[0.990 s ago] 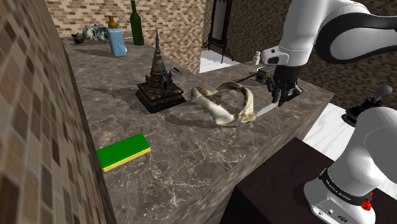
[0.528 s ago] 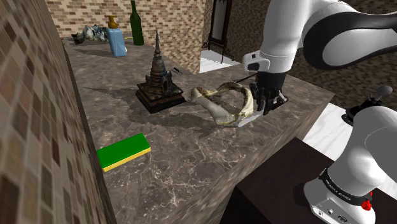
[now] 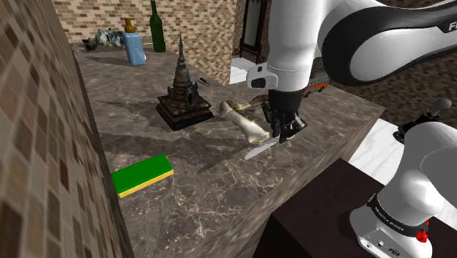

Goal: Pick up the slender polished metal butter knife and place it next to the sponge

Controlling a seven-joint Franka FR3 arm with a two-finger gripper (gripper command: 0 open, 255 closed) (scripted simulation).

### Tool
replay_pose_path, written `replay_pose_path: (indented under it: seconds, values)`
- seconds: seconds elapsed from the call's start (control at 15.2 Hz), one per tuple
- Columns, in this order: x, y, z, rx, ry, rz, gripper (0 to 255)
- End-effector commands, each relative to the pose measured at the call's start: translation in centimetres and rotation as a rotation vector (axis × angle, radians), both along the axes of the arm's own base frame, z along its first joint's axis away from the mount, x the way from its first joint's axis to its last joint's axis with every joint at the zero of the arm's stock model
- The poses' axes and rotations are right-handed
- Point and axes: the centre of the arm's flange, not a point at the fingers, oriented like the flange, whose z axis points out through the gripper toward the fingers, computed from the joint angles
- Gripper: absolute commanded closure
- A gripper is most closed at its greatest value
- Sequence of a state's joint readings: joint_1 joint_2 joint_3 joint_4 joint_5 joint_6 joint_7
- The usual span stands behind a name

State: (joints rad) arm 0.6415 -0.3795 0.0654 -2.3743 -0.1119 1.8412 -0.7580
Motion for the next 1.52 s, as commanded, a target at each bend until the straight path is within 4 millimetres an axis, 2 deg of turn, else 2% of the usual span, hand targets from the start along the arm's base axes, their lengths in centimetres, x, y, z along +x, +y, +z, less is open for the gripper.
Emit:
replay_pose_path:
  seconds: [0.0,1.19,1.25,1.45]
  values:
    - [0.1,2.7,-0.1,0.001,0.0,-0.001,255]
    - [1.3,26.4,-0.1,0.001,0.0,-0.001,255]
    - [1.5,28.7,-0.1,0.001,0.0,-0.001,255]
    - [1.5,28.7,-1.7,0.001,0.0,-0.001,255]
